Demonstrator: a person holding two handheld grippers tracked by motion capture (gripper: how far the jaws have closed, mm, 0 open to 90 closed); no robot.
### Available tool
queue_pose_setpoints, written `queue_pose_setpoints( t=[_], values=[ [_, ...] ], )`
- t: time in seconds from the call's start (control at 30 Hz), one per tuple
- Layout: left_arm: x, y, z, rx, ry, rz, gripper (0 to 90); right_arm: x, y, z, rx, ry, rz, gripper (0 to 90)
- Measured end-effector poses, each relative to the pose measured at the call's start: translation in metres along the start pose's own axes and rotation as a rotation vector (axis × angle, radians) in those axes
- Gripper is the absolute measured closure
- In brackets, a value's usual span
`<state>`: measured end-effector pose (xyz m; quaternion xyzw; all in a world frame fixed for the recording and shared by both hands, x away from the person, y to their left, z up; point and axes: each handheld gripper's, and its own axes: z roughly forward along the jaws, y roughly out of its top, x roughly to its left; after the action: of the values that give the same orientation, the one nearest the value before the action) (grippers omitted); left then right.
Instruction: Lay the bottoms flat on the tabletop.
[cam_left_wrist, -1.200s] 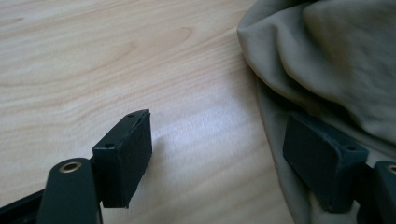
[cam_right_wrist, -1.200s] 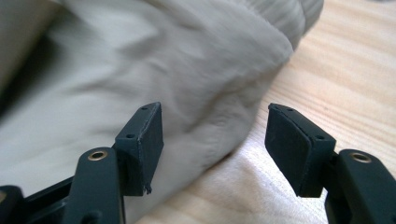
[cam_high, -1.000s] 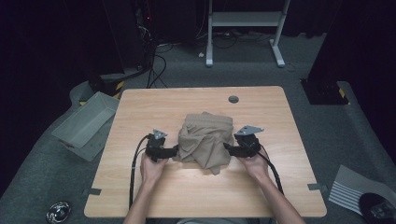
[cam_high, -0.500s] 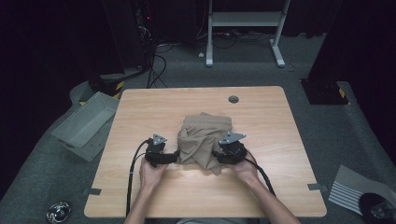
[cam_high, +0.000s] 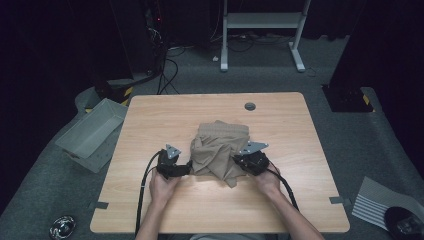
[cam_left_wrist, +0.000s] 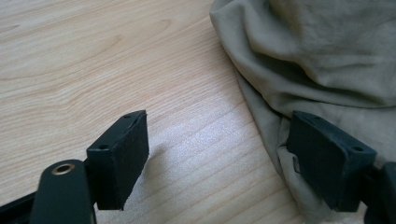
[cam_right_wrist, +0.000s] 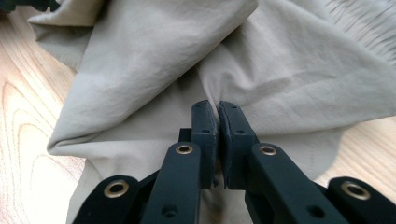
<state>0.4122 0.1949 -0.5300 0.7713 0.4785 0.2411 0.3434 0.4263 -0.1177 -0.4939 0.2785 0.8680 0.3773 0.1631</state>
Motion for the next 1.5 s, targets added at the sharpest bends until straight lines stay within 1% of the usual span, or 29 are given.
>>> queue_pose_setpoints(
  t=[0.1,0.17,0.23,0.27,0.3,0.33,0.4,0.47,0.5,0.53,0.6,0.7,0.73,0.77,0.83,0.9,0.93,0.97,1.0,1.03,1.07,1.13,1.2,1.3,1.33,1.37,1.4,1.47,1.5],
  values=[
    [0.001,0.000,0.000,0.002,-0.004,-0.005,22.4,-0.004,-0.001,-0.009,-0.024,-0.018,0.004,85.3],
    [0.001,0.000,0.000,0.003,-0.010,-0.005,23.0,-0.005,-0.001,-0.012,-0.029,-0.024,0.005,85.3],
    [0.002,0.000,0.000,0.004,-0.016,-0.011,23.2,-0.010,-0.003,-0.017,-0.038,-0.035,0.010,85.3],
    [0.003,0.000,0.000,0.006,-0.018,-0.016,23.3,-0.015,-0.006,-0.020,-0.050,-0.042,0.026,85.3],
    [0.003,0.000,0.000,0.007,-0.020,-0.018,23.3,-0.015,-0.006,-0.020,-0.050,-0.042,0.026,85.3],
    [0.003,0.000,0.001,0.008,-0.022,-0.020,23.4,-0.022,-0.011,-0.022,-0.049,-0.044,0.055,85.3],
    [0.004,0.000,0.001,0.009,-0.023,-0.024,23.6,-0.025,-0.014,-0.024,-0.046,-0.050,0.069,85.3],
    [0.004,0.000,0.001,0.009,-0.024,-0.025,23.7,-0.026,-0.016,-0.025,-0.044,-0.059,0.068,85.3],
    [0.004,0.000,0.001,0.010,-0.024,-0.026,23.7,-0.028,-0.017,-0.026,-0.044,-0.069,0.063,85.3],
    [0.004,0.000,0.001,0.010,-0.023,-0.028,23.9,-0.031,-0.020,-0.027,-0.038,-0.096,0.061,85.4],
    [0.004,0.000,0.001,0.009,-0.026,-0.030,24.0,-0.033,-0.022,-0.026,-0.032,-0.108,0.064,85.4],
    [0.004,0.000,0.001,0.010,-0.027,-0.033,24.2,-0.044,-0.031,-0.022,-0.009,-0.131,0.105,86.1],
    [0.004,0.000,0.001,0.011,-0.026,-0.035,24.2,-0.047,-0.034,-0.020,0.005,-0.121,0.130,84.4],
    [0.004,0.000,0.001,0.011,-0.025,-0.037,24.2,-0.047,-0.036,-0.019,0.010,-0.121,0.137,81.4],
    [0.004,0.000,0.001,0.012,-0.023,-0.043,24.2,-0.043,-0.038,-0.024,0.001,-0.124,0.142,72.7],
    [0.004,0.000,0.001,0.012,-0.023,-0.048,24.2,-0.034,-0.034,-0.037,-0.050,-0.102,0.137,62.4],
    [0.004,0.000,0.001,0.013,-0.025,-0.050,24.2,-0.034,-0.034,-0.037,-0.050,-0.102,0.137,62.4],
    [0.004,0.000,0.001,0.014,-0.025,-0.052,24.2,-0.025,-0.029,-0.047,-0.092,-0.080,0.121,57.9],
    [0.004,0.000,0.001,0.015,-0.025,-0.051,24.2,-0.020,-0.027,-0.050,-0.102,-0.071,0.105,56.9],
    [0.004,0.000,0.001,0.015,-0.025,-0.051,24.1,-0.020,-0.027,-0.050,-0.102,-0.071,0.105,56.9],
    [0.004,0.000,0.001,0.015,-0.025,-0.052,24.1,-0.015,-0.024,-0.052,-0.110,-0.058,0.086,56.1],
    [0.004,0.000,0.001,0.015,-0.026,-0.054,24.2,-0.004,-0.021,-0.051,-0.105,-0.022,0.058,54.0],
    [0.004,0.000,0.001,0.015,-0.026,-0.054,24.2,0.004,-0.018,-0.045,-0.086,-0.001,0.040,52.0],
    [0.004,0.000,0.001,0.016,-0.026,-0.055,24.1,0.007,-0.016,-0.027,-0.052,0.011,0.061,48.8],
    [0.004,0.000,0.001,0.016,-0.027,-0.056,24.2,0.005,-0.016,-0.019,-0.034,0.025,0.087,49.1],
    [0.004,0.000,0.001,0.016,-0.026,-0.056,24.2,0.005,-0.016,-0.015,-0.027,0.036,0.101,52.3],
    [0.004,0.000,0.001,0.015,-0.026,-0.055,24.2,0.004,-0.016,-0.011,-0.023,0.044,0.101,59.6],
    [0.004,0.000,0.001,0.015,-0.025,-0.053,24.2,0.004,-0.016,-0.008,-0.022,0.048,0.074,77.3],
    [0.004,0.000,0.001,0.015,-0.025,-0.055,24.1,0.001,-0.016,-0.007,-0.017,0.065,0.071,85.3]
  ],
)
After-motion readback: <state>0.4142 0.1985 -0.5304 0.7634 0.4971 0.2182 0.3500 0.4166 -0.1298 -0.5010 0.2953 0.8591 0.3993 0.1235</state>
